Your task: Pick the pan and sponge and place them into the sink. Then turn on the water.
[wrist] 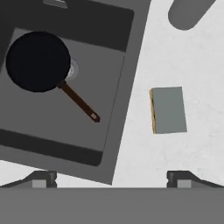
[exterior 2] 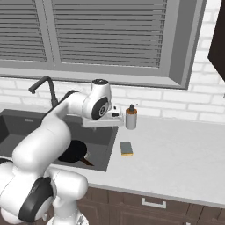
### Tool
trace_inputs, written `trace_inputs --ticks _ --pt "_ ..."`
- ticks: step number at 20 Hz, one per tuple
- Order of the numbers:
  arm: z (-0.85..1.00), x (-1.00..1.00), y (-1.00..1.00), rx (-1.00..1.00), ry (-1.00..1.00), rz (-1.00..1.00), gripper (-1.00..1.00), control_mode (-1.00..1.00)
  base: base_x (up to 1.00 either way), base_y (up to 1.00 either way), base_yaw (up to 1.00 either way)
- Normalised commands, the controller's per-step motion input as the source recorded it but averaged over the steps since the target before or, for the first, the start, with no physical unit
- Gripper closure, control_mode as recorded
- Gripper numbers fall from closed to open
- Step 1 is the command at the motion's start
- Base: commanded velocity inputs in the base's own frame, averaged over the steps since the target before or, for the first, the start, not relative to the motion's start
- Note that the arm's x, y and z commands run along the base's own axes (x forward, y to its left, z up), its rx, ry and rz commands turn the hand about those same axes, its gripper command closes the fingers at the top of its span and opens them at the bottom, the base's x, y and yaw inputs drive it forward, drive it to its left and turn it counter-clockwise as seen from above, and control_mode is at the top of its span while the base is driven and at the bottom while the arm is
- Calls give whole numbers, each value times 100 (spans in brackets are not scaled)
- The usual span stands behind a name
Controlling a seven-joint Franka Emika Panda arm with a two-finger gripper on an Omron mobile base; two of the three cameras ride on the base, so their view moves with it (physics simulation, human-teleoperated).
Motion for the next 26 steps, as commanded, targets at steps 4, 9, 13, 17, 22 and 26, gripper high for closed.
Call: trace_inputs --ticks 4,9,13,17,22,26 --pt "0 -9 -31 0 0 -5 -100 -100 0 0 0" --pt "-12 0 -30 1 0 0 -100 -100 0 0 0" --pt "-17 0 -25 3 0 -2 -100 -100 0 0 0" --pt "-12 6 -22 0 0 -4 -100 -100 0 0 0" --pt "-14 18 -27 0 0 0 -100 -100 0 0 0" --pt "-14 21 -32 0 0 0 -100 -100 0 0 0"
